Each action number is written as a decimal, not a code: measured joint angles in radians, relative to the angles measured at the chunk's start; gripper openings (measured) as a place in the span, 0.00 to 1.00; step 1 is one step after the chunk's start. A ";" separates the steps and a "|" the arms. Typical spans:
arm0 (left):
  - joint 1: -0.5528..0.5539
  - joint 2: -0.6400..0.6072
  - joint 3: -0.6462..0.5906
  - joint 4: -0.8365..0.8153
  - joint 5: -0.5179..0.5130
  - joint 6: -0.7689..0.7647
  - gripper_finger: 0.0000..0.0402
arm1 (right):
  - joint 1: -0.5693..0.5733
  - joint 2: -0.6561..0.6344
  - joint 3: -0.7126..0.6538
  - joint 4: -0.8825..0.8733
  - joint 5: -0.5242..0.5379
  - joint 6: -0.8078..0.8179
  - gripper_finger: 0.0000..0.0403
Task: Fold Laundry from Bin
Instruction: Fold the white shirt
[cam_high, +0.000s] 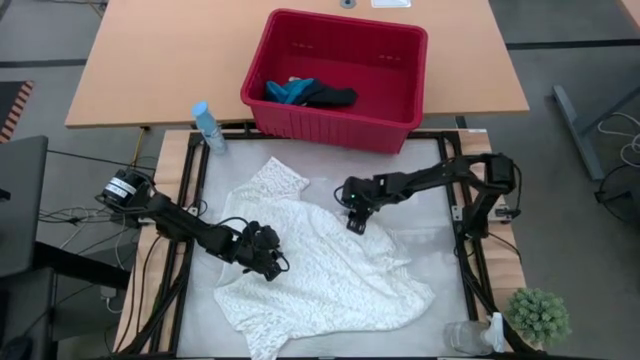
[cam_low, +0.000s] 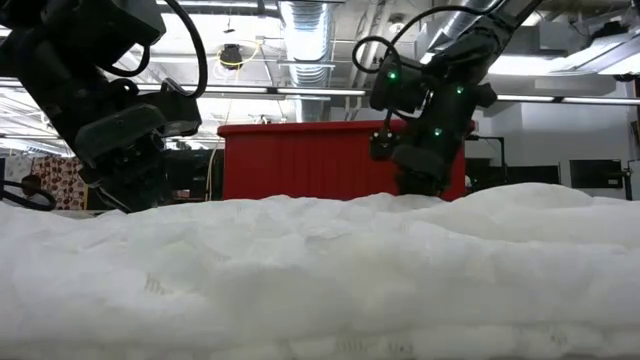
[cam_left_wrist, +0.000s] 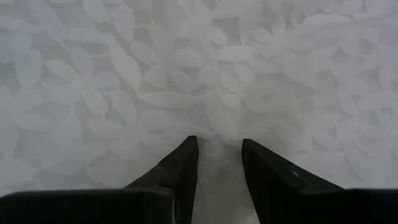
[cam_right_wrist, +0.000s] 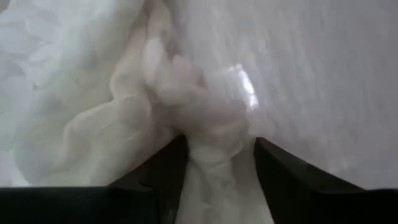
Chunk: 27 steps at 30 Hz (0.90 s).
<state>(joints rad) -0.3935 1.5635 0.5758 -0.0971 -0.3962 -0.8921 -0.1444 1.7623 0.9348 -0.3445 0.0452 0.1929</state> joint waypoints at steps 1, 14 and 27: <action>0.000 0.000 0.000 0.000 -0.001 0.000 0.30 | 0.008 0.002 0.000 0.001 0.016 0.002 0.49; 0.000 0.000 -0.001 0.001 -0.005 -0.011 0.30 | 0.001 -0.149 -0.008 -0.320 0.266 0.292 0.07; 0.000 0.000 -0.002 0.017 -0.029 -0.010 0.30 | -0.057 -0.220 -0.007 -0.547 0.577 0.465 0.17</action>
<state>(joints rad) -0.3939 1.5639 0.5743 -0.0797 -0.4249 -0.9020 -0.2016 1.5425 0.9283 -0.8912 0.6225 0.6575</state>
